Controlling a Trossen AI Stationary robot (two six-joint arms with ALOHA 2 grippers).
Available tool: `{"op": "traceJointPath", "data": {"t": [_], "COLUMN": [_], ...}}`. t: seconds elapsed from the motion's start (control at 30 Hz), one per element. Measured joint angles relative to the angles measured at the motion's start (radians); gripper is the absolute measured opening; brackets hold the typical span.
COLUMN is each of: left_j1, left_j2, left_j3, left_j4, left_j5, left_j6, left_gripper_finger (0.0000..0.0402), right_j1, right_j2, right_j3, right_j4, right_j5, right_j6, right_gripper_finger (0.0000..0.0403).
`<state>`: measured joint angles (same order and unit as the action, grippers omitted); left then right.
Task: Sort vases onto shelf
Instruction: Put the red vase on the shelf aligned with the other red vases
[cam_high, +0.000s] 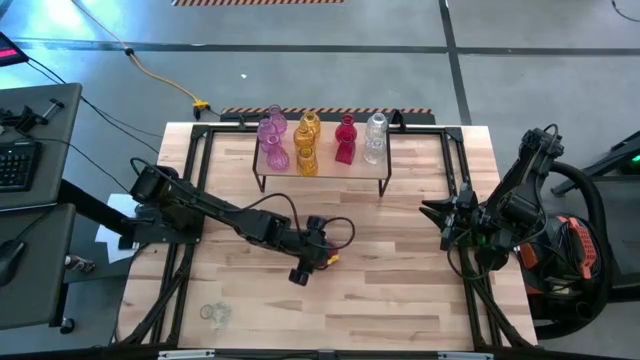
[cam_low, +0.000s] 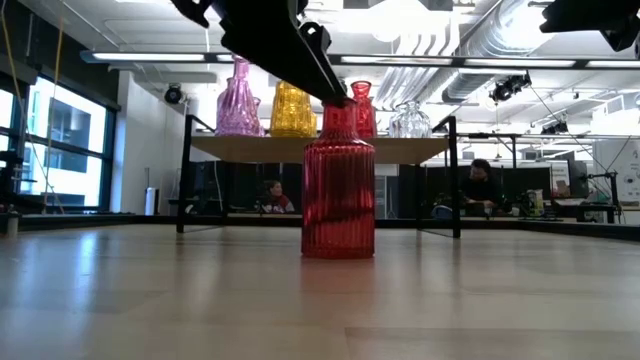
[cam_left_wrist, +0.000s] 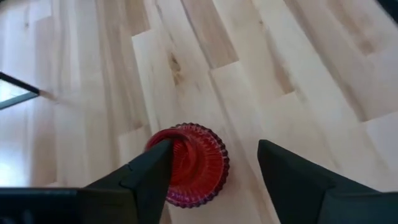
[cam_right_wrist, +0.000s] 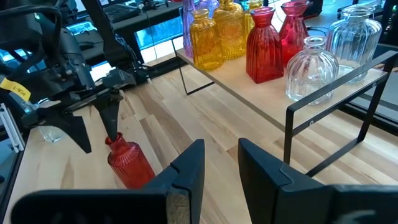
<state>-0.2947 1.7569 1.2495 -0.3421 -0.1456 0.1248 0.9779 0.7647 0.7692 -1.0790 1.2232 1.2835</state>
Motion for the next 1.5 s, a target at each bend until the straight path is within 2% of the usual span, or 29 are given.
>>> {"op": "traceJointPath", "data": {"t": [0.3,0.8,0.93,1.5], "left_j1": [0.001,0.0,-0.005,-0.007], "left_j2": [0.001,0.001,0.001,-0.002], "left_j3": [-0.001,-0.001,-0.001,0.014], "left_j4": [0.001,0.002,-0.001,-0.018], "left_j5": [-0.041,-0.066,-0.108,-0.107], "left_j6": [0.011,0.06,0.071,0.02], "left_gripper_finger": [0.0155,0.001,0.0008,0.0008], "right_j1": [0.0,0.0,0.0,0.0], "right_j2": [0.0,0.0,0.0,0.0], "right_j3": [0.0,0.0,0.0,0.0], "right_j4": [0.0,0.001,0.001,0.001], "right_j5": [0.0,0.0,0.0,0.0], "right_j6": [0.002,0.003,0.003,0.003], "right_gripper_finger": [0.0081,0.0081,0.0081,0.0081]}}
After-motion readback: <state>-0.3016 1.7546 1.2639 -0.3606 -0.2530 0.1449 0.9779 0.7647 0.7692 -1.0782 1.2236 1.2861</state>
